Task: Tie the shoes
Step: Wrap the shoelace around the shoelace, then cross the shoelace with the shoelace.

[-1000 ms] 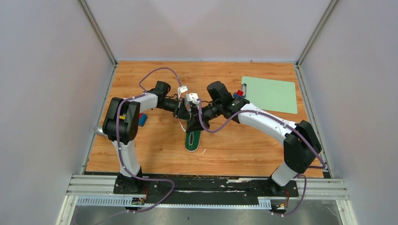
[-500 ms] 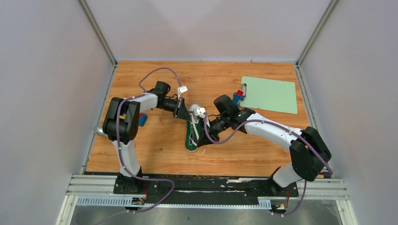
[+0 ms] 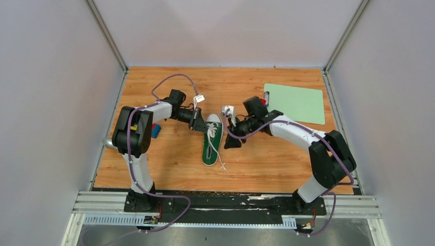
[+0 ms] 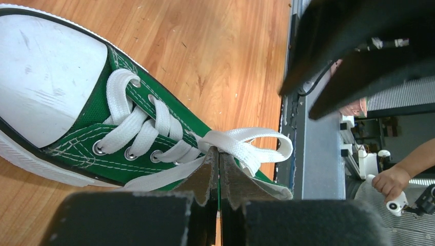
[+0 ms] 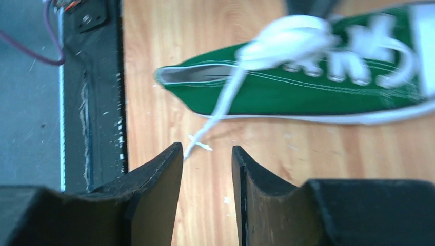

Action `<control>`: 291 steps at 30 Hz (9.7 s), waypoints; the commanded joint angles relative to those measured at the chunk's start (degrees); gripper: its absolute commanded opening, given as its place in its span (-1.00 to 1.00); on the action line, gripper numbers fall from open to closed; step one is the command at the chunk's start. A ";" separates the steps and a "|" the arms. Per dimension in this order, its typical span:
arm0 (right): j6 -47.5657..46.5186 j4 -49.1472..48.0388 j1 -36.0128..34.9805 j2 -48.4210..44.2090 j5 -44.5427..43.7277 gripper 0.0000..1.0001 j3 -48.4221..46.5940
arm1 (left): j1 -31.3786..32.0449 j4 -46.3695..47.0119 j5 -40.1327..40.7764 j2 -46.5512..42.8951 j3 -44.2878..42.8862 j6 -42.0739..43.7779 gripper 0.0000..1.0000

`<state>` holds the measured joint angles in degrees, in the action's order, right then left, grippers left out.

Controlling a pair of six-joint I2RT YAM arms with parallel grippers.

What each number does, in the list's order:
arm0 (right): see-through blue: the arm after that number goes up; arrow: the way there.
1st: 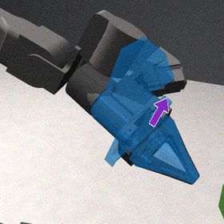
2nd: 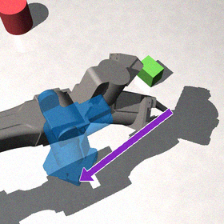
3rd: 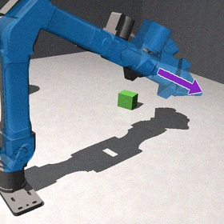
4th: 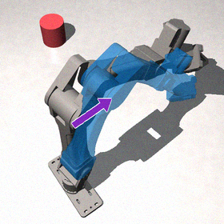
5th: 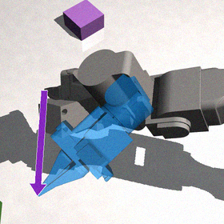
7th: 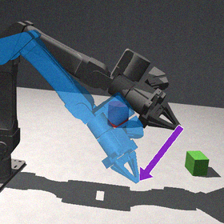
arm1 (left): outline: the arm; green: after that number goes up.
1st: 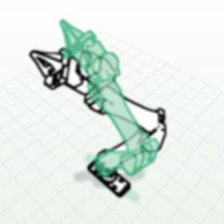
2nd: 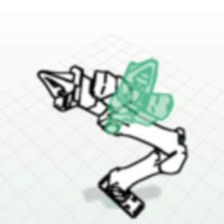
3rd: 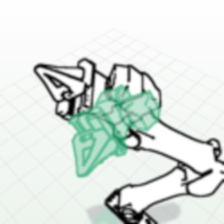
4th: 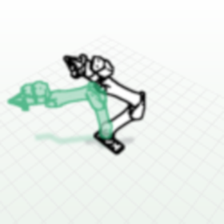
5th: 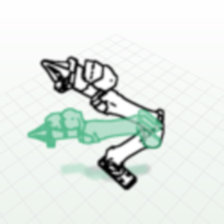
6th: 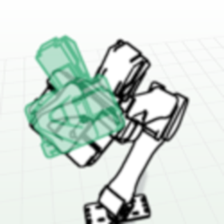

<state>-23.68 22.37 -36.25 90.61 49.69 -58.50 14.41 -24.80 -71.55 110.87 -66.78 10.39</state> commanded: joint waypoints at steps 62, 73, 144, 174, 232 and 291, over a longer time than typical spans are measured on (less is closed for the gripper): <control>-4.21 -5.92 -4.71 8.51 -19.50 -1.00 -15.41 | 1.47 -26.61 8.38 -2.27 -11.97 34.29 -0.19; -3.00 -5.51 -3.58 9.65 -19.20 -1.00 -16.21 | 3.97 -26.66 11.73 0.16 -14.30 31.54 -0.08; 13.66 -13.05 3.12 25.05 8.33 -0.61 -20.22 | 0.97 -12.34 4.58 -1.99 -4.02 14.73 -1.00; 15.41 -12.89 3.13 23.98 4.48 -1.00 -19.37 | 0.88 -16.58 4.51 -1.53 -6.82 19.32 -0.20; 24.12 -12.29 5.90 23.64 15.19 -0.99 -17.38 | 2.50 13.48 11.85 -8.19 5.01 -5.01 -1.00; 39.19 -12.34 7.51 25.88 4.53 -0.68 -17.01 | 0.99 45.32 4.96 -6.97 20.86 -26.69 -1.00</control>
<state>16.16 9.67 -27.03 113.47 55.88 -70.85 15.49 20.93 -64.58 104.31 -46.48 -16.64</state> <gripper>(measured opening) 0.164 0.008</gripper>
